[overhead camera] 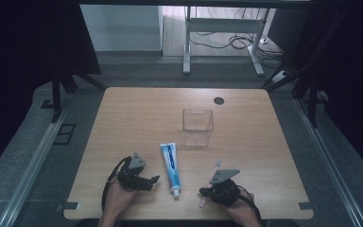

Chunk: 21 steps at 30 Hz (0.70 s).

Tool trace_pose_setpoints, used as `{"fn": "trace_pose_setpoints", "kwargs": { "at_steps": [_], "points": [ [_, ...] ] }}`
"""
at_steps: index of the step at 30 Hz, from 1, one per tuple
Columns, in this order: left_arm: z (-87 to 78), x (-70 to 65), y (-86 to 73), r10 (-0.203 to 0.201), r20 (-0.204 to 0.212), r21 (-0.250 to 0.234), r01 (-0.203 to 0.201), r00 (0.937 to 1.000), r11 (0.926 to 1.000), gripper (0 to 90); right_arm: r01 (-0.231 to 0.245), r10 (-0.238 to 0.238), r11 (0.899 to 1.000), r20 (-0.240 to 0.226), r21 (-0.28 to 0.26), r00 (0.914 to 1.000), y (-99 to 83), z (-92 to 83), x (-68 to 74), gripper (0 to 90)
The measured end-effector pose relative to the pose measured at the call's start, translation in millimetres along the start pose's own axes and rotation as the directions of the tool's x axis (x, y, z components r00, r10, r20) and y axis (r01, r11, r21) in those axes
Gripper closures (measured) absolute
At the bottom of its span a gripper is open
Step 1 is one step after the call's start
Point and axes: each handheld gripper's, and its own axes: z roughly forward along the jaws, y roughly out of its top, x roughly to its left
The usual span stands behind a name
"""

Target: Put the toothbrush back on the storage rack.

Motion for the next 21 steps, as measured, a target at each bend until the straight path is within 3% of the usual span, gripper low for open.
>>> {"fn": "trace_pose_setpoints", "kwargs": {
  "at_steps": [21],
  "points": [
    [0.5,0.5,-0.1,0.004,-0.002,0.008,-0.004,1.0,1.0,14.7,-0.074,0.073,0.997,0.062,0.011,0.9954,-18.8,-26.8,-20.6,90.0]
  ]
}}
